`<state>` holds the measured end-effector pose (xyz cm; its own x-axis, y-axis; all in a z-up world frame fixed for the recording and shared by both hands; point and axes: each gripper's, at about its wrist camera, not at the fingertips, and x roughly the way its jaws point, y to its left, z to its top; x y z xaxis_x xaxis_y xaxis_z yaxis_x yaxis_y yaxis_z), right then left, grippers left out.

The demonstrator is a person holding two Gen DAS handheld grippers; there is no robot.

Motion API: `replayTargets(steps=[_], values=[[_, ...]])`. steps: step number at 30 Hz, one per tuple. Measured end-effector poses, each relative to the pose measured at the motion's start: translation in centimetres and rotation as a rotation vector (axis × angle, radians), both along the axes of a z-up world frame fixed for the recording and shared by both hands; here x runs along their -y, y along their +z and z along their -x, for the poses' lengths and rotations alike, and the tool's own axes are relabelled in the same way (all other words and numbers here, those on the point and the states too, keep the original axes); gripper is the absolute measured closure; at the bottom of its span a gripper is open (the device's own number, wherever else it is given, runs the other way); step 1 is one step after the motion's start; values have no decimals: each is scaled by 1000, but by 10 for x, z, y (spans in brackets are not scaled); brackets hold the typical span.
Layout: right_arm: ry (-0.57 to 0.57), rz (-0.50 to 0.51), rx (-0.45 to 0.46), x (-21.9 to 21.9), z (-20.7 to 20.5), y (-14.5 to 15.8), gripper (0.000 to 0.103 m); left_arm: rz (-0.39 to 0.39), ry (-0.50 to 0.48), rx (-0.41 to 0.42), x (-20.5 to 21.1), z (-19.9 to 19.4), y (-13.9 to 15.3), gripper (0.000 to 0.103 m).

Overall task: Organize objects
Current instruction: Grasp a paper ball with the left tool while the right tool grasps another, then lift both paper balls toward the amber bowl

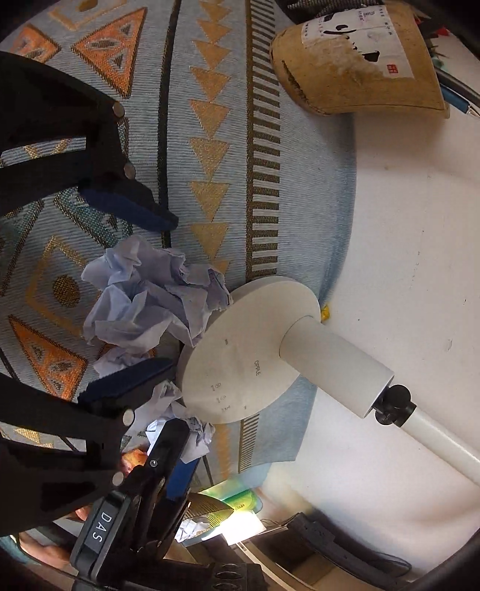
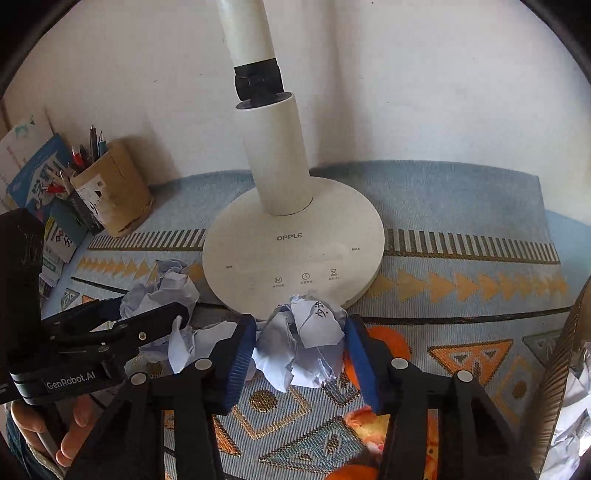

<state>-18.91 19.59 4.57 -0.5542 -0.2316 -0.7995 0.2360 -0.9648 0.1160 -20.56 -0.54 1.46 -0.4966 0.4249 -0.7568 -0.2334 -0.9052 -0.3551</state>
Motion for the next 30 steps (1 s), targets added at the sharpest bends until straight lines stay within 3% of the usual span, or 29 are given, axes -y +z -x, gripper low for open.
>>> replayTargets(steps=[3,9,14,20,26,27,30], values=[[8,3,-35,0,-7,7,62,-32,15,-12,6,-1,3,69],[1,74,-141,-13,-40,52,62,-66,57,-84,29,-30,36,70],[33,122,-138,-21,-97,74,61,-104,44,-133,36,-91,64,70],[73,147,-44,-27,-175,39,61,-51,43,-153,20,-179,55,70],[76,202,26,-34,-203,-7,59,37,138,-194,10,-220,33,70],[80,207,1,-36,-206,-8,56,48,147,-199,10,-221,29,70],[79,231,-48,-42,-213,-10,26,61,165,-190,13,-222,21,70]])
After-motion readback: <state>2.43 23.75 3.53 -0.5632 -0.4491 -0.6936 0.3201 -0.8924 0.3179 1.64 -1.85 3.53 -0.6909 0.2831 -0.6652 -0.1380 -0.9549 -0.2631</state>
